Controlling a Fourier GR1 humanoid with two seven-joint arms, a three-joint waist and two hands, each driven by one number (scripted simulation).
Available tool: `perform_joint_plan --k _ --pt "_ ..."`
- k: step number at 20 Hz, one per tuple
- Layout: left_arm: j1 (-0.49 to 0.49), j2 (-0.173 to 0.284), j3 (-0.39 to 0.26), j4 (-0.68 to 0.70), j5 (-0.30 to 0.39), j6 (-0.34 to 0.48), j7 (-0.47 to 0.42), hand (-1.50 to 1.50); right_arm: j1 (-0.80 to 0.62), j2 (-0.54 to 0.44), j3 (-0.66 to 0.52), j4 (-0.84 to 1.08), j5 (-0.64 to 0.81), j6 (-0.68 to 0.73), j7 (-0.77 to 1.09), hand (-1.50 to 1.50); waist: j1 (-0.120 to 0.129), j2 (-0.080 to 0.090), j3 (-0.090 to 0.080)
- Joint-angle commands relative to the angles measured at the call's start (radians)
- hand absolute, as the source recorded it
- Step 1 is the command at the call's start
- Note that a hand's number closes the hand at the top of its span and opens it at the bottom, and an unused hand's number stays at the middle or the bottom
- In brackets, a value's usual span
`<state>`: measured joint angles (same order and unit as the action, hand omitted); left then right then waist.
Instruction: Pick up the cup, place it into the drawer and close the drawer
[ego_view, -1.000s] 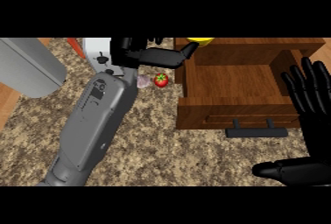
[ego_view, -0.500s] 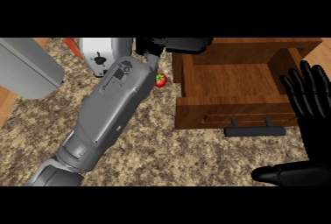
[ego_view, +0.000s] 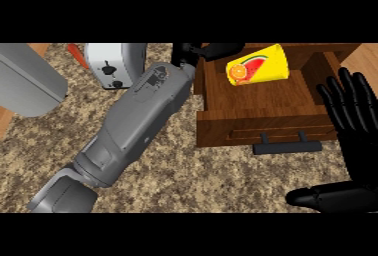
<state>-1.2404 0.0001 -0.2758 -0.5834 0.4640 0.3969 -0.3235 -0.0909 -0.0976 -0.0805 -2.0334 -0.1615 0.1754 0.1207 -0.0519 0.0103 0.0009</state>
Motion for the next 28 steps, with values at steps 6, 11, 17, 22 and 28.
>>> perform_joint_plan --k 6,11,17,22,28 --pt "-0.069 0.0 -0.164 0.13 0.112 0.015 -0.016 1.5 -0.065 -0.02 -0.027 0.015 -0.046 0.007 0.033 -1.5 -0.024 0.006 0.0" --pt "-0.114 0.0 -0.229 0.214 0.116 0.037 -0.001 1.5 -0.061 0.002 0.009 0.016 -0.019 0.0 0.021 -1.5 -0.054 0.015 0.001" --pt "-0.105 0.0 -0.351 0.173 0.134 0.121 0.056 -1.5 -0.057 0.014 0.036 0.042 -0.02 0.016 0.007 -1.5 -0.065 0.013 0.001" --pt "-0.081 0.0 -0.306 0.207 0.187 0.079 -0.05 -1.5 -0.041 -0.009 -0.013 0.006 -0.083 0.042 0.0 -1.5 -0.065 0.017 0.001" --pt "-0.041 0.0 -0.302 0.084 0.29 0.086 -0.132 -1.5 -0.024 0.003 -0.019 0.032 -0.15 0.073 -0.011 -1.5 -0.041 0.009 0.001"
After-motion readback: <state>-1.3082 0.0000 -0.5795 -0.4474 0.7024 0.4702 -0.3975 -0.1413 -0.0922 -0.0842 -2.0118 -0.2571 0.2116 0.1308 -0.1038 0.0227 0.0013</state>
